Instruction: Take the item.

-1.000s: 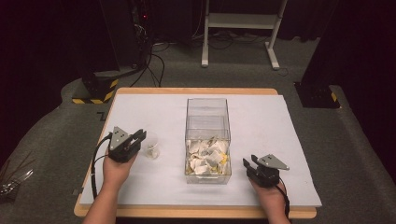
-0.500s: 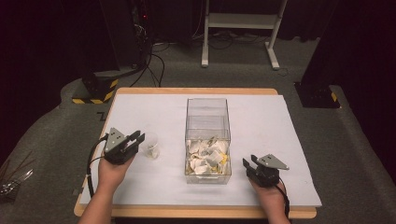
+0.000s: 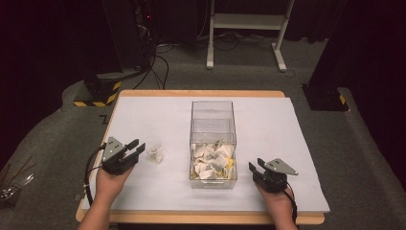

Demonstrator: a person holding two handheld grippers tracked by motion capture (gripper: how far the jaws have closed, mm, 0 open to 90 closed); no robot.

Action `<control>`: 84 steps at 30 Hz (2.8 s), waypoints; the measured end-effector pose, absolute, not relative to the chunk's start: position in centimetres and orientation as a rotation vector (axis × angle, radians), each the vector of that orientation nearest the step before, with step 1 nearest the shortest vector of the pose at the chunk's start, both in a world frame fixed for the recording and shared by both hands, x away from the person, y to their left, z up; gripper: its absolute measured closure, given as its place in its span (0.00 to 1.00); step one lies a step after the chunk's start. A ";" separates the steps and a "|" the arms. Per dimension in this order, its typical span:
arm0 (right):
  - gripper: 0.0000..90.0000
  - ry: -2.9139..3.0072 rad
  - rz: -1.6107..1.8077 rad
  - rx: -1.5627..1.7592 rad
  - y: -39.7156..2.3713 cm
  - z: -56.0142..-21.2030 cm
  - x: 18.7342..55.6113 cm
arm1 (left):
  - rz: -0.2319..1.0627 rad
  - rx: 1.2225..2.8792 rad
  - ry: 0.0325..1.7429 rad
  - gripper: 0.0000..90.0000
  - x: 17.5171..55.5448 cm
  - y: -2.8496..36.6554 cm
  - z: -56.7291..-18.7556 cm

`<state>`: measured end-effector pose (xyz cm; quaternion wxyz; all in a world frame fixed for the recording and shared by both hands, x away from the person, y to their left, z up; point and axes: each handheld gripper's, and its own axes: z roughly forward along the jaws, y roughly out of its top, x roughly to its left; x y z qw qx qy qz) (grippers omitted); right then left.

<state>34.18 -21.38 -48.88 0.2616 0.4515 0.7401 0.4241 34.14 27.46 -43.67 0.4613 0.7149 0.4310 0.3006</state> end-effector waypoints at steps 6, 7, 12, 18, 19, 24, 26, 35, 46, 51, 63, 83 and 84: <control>0.64 2.011 1.153 1.195 -21.0 -48.6 33.9 | 0.734 1.752 1.075 0.70 33.6 28.0 -44.1; 0.64 2.012 1.151 1.189 -21.0 -48.6 33.8 | 0.734 1.754 1.078 0.69 33.5 28.1 -44.1; 0.65 2.017 1.158 1.176 -20.8 -48.4 33.7 | 0.731 1.770 1.090 0.65 32.9 28.3 -44.6; 0.65 2.010 1.171 1.157 -20.6 -47.9 33.5 | 0.726 1.773 1.114 0.63 32.3 28.6 -45.2; 0.65 2.010 1.171 1.157 -20.6 -47.9 33.5 | 0.729 1.775 1.117 0.63 32.2 28.7 -45.2; 0.66 2.006 1.172 1.145 -20.5 -47.4 33.3 | 0.716 1.791 1.130 0.63 31.6 28.8 -45.8; 0.66 1.996 1.189 1.142 -20.5 -47.1 33.2 | 0.708 1.800 1.137 0.62 31.4 28.8 -46.2; 0.61 1.982 1.247 1.099 -20.5 -45.7 32.5 | 0.720 1.831 1.175 0.55 30.7 29.0 -48.4; 0.59 1.976 1.293 1.052 -20.3 -44.3 31.5 | 0.757 1.918 1.217 0.47 31.1 29.0 -50.3; 0.58 1.988 1.319 1.026 -19.9 -43.8 30.9 | 0.751 1.915 1.242 0.42 31.2 28.9 -50.5; 0.55 2.029 1.383 0.967 -18.5 -43.0 29.2 | 0.698 1.969 1.305 0.35 31.7 28.9 -50.7; 0.44 2.104 1.413 0.983 -17.9 -44.1 28.7 | 0.629 1.963 1.341 0.33 32.3 29.2 -50.8; 0.44 2.104 1.413 0.983 -17.9 -44.1 28.7 | 0.629 1.963 1.341 0.33 32.3 29.2 -50.8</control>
